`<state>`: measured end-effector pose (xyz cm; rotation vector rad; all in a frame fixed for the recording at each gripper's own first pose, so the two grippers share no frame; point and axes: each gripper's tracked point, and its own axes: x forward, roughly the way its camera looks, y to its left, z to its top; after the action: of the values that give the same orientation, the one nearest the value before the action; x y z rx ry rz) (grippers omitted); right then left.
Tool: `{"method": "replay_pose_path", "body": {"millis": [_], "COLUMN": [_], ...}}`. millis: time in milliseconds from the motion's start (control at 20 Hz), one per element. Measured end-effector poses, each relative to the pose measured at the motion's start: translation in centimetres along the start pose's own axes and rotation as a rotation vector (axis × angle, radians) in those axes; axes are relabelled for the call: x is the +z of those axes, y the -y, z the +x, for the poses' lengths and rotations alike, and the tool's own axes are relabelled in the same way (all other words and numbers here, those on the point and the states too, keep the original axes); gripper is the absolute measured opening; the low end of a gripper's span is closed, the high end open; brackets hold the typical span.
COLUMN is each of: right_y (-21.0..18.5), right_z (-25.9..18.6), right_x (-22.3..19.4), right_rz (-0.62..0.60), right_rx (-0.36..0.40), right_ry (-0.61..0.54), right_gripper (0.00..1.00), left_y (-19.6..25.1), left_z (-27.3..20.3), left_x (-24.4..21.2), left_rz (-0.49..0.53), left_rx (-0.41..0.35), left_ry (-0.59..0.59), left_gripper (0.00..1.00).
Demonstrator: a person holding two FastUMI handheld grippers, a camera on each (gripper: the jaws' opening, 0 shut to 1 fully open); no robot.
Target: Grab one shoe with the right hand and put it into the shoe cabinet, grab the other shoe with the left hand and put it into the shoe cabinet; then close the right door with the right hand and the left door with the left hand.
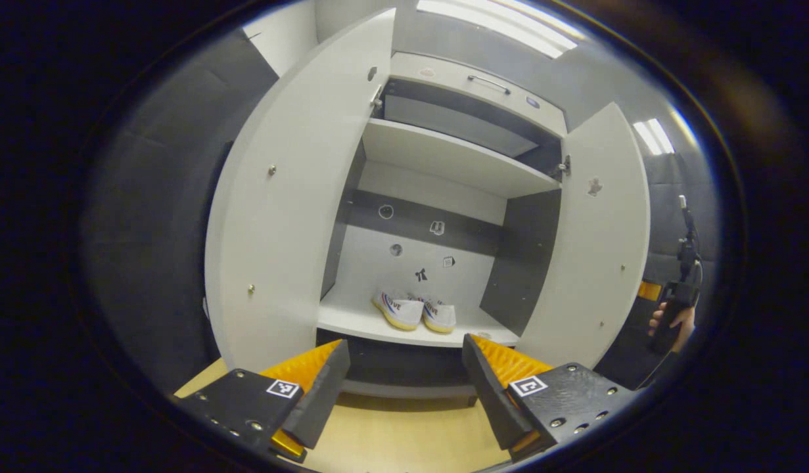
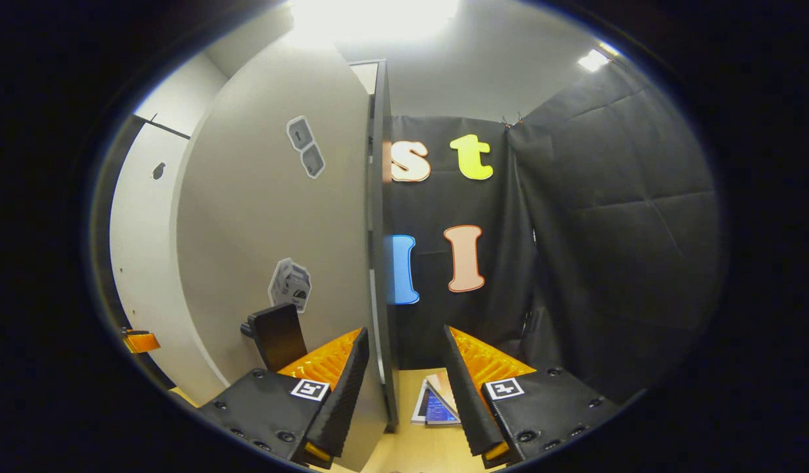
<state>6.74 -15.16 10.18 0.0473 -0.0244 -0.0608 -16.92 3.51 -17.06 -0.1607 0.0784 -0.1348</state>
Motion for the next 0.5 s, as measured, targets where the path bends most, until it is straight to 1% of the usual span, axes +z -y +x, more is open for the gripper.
{"method": "replay_pose_path", "body": {"millis": [50,100,150,200,250,350,400,500], "right_y": [-0.7,-1.4,-2.1,-2.9,-3.8,-5.9,-7.2,-10.0], "right_z": [0.1,0.1,0.4,0.5,0.6,1.1,1.4,2.3], "right_x": [0.0,0.0,0.1,0.1,-0.1,-0.5,-0.7,-1.3], "right_rz": [0.002,-0.001,-0.005,-0.007,-0.005,0.003,0.007,-0.003], "right_rx": [0.001,0.001,0.006,0.011,0.020,0.051,0.066,0.106], "right_ry": [0.001,0.003,0.004,0.005,0.004,-0.004,-0.009,-0.025], "right_gripper": [0.68,0.72,0.71,0.68,0.68,0.68,0.72,0.72], "left_y": [-0.4,-0.9,-1.3,-1.8,-2.4,-3.8,-4.6,-6.1], "left_z": [-0.4,-0.8,-1.2,-1.6,-1.9,-2.4,-2.6,-3.4], "left_x": [0.1,0.1,0.0,-0.1,-0.2,-0.4,-0.4,-0.2], "left_rz": [0.000,-0.005,-0.015,-0.027,-0.038,-0.048,-0.048,-0.047], "left_rx": [0.004,0.008,0.012,0.017,0.024,0.045,0.058,0.087], "left_ry": [0.006,0.010,0.012,0.012,0.010,0.002,0.000,0.006], "left_gripper": [0.99,0.99,0.99,0.99,0.99,1.00,0.99,1.00]}}
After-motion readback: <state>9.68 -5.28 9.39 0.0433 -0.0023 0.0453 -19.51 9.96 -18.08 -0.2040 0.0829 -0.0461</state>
